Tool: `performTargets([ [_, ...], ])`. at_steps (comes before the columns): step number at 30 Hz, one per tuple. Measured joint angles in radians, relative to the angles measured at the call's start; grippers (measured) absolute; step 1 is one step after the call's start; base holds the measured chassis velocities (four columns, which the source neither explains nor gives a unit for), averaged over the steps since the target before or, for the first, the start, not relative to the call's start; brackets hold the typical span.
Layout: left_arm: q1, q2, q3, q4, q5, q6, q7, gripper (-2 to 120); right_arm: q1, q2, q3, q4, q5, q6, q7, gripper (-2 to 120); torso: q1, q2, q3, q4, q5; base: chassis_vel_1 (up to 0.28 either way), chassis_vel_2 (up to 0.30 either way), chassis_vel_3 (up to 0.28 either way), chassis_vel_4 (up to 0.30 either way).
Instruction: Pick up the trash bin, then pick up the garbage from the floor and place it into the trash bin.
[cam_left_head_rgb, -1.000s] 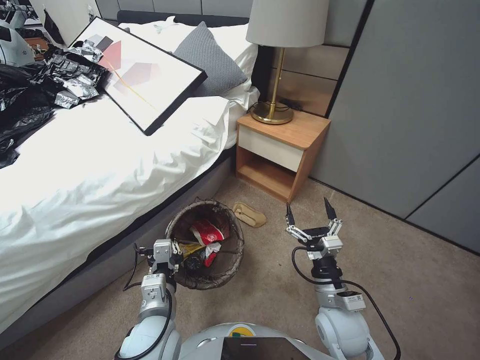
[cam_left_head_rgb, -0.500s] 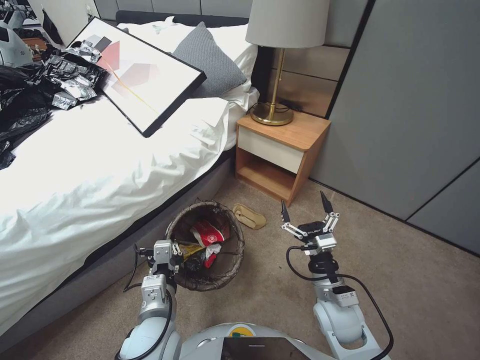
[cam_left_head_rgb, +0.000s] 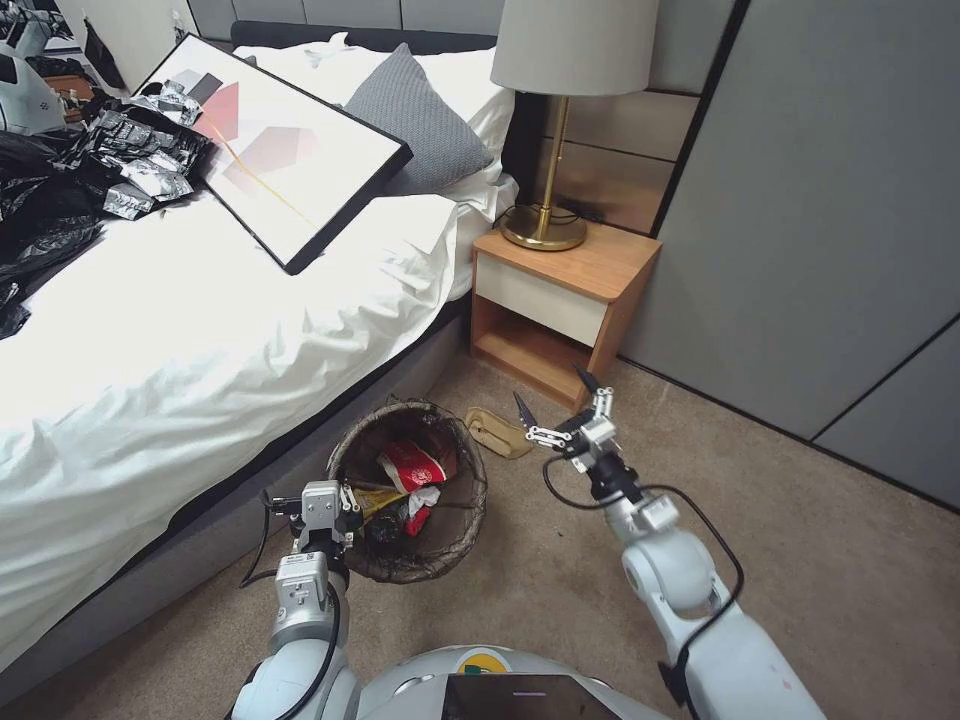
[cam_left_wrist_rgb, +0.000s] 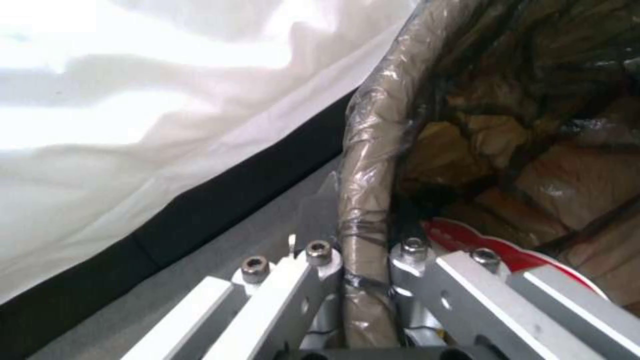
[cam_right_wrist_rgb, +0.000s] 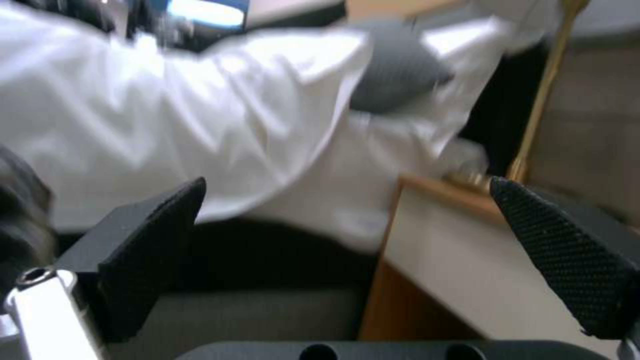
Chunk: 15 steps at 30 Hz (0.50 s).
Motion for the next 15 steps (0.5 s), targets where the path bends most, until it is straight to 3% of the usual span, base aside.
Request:
performTargets([
  [5,0.003,-0.012,-0.005,0.000,0.007,-0.001,-0.001,0,0.204,-0.045,-0.106,-0.124,-0.003,-0.139,0.080,100,0.000,0.000,0.000,0.0005,-0.0001,0.000,0.000,0.000,0.000],
  [7,0.003,-0.014,-0.006,0.000,0.008,-0.001,-0.001,0,0.233,-0.047,-0.125,-0.150,-0.004,-0.151,0.091,100,0.000,0.000,0.000,0.0005,-0.0001,0.000,0.000,0.000,0.000],
  [15,-0.001,-0.020,-0.010,0.011,0.012,-0.002,-0.001,0,0.378,-0.002,-0.247,-0.383,-0.010,-0.262,0.147,100,0.000,0.000,0.000,-0.0001,0.0000,0.000,0.000,0.000,0.000],
])
